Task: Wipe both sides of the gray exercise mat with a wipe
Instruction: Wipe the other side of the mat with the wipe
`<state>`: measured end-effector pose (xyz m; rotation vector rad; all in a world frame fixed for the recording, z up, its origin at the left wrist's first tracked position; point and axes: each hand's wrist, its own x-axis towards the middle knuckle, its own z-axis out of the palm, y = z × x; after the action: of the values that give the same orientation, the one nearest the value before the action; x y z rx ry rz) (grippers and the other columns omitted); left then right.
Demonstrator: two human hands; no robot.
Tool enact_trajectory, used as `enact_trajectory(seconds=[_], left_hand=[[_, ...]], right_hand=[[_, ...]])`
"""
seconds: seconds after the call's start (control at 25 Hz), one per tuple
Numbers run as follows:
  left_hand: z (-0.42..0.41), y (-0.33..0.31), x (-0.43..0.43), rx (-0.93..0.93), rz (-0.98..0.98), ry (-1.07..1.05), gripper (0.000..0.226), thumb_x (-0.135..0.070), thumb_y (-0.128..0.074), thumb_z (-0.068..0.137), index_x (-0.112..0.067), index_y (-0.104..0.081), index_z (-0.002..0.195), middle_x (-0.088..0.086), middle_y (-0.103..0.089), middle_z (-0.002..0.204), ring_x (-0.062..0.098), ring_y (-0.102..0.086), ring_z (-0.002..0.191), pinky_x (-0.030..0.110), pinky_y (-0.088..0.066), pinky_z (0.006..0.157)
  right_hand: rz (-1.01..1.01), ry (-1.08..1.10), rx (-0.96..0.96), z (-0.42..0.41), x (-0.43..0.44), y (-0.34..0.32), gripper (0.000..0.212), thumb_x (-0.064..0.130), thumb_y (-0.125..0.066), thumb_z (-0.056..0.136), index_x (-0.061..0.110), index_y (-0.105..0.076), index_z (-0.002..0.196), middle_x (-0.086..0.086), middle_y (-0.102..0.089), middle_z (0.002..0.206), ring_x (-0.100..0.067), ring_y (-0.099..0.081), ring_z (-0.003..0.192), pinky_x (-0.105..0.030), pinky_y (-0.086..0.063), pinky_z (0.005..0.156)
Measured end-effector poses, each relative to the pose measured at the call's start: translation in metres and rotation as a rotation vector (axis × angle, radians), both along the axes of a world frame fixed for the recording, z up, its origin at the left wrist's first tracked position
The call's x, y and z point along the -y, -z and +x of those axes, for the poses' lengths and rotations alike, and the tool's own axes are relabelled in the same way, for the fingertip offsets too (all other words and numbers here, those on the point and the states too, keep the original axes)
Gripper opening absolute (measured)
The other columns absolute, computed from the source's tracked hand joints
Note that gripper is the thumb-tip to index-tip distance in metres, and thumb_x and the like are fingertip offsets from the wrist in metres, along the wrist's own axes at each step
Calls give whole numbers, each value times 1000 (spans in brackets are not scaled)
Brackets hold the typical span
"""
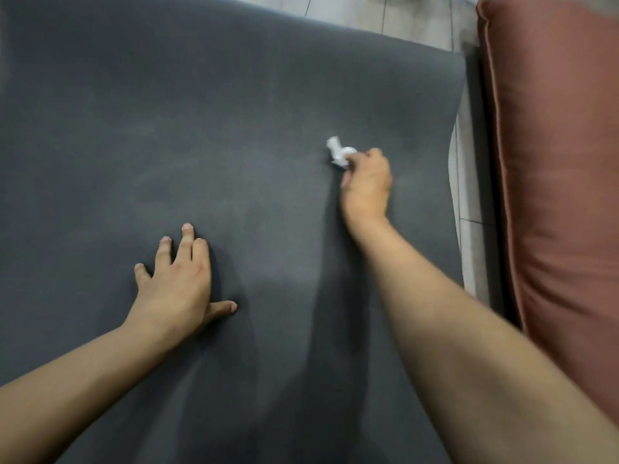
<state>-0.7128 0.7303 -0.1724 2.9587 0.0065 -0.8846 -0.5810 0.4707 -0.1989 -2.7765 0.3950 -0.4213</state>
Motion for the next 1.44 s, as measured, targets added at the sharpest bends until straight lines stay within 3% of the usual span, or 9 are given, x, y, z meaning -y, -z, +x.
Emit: enact_trajectory(seconds=[0.16, 0.36, 0.48, 0.68, 0.8, 0.88, 1.12, 1.32, 1.44], left_hand=[[-4, 3, -8, 51, -54, -19, 117, -71, -71, 75, -13, -12, 157, 1, 11, 170, 31, -1, 157, 61, -24, 120], [-25, 10, -23, 128, -94, 52, 112, -79, -46, 84, -19, 9, 162, -2, 21, 168, 24, 11, 157, 52, -8, 126], [-24, 13, -22, 80, -119, 82, 113, -77, -48, 86, -22, 18, 160, -2, 28, 166, 23, 19, 155, 51, 1, 126], [-28, 1, -81, 91, -366, 147, 101, -53, -60, 84, -18, -8, 163, 1, 7, 170, 16, 1, 157, 38, -10, 128], [-56, 12, -139, 400, -198, -78, 81, -58, -44, 85, -15, -39, 154, 11, -29, 164, 31, -35, 148, 48, -30, 121], [-74, 21, -168, 392, -81, -163, 83, -72, -35, 86, -30, -31, 158, 6, -24, 167, 28, -26, 152, 52, -21, 122], [-92, 43, -183, 457, -83, -99, 75, -69, -24, 96, -35, -12, 162, -2, -6, 171, 22, -4, 158, 51, -5, 127], [-92, 52, -179, 527, -29, -124, 74, -62, -32, 95, -29, -23, 161, 3, -16, 170, 26, -16, 156, 55, -13, 125], [-91, 52, -180, 530, -22, -119, 75, -65, -29, 96, -33, -13, 163, 1, -11, 171, 25, -10, 157, 54, -8, 126]], right_hand=[[-75, -600, 46, -55, -43, 11, 21, 4, -69, 76, 15, -74, 95, -11, -55, 77, -29, -50, 68, -36, -34, 60], [-71, 108, -73, -31, 108, -10, 29, 7, -49, 89, 6, -71, 108, -21, -58, 95, -42, -56, 88, -46, -45, 78], [-19, 183, -50, -35, 64, -11, 29, 11, -49, 92, 11, -71, 111, -20, -57, 99, -41, -56, 90, -43, -44, 80], [92, -639, 69, -123, -144, 9, 27, 6, -57, 87, 12, -68, 110, -10, -55, 87, -27, -49, 76, -39, -46, 71], [49, -1046, 96, -152, -206, 7, 23, 6, -59, 91, 11, -68, 112, -7, -56, 84, -24, -47, 73, -37, -47, 70], [-86, -1246, 150, -116, -195, 7, 19, 8, -60, 92, 11, -69, 109, -8, -56, 82, -26, -48, 72, -38, -46, 67], [78, -277, -15, -16, -179, -7, 25, 11, -52, 89, 12, -73, 104, -17, -55, 91, -39, -56, 81, -41, -47, 70], [-44, -1109, 39, -124, -259, 4, 26, 8, -56, 88, 13, -70, 109, -9, -54, 82, -27, -49, 71, -37, -43, 67], [-50, -773, 16, -72, -196, -4, 25, 10, -56, 88, 14, -71, 108, -13, -54, 84, -35, -54, 75, -40, -45, 68]])
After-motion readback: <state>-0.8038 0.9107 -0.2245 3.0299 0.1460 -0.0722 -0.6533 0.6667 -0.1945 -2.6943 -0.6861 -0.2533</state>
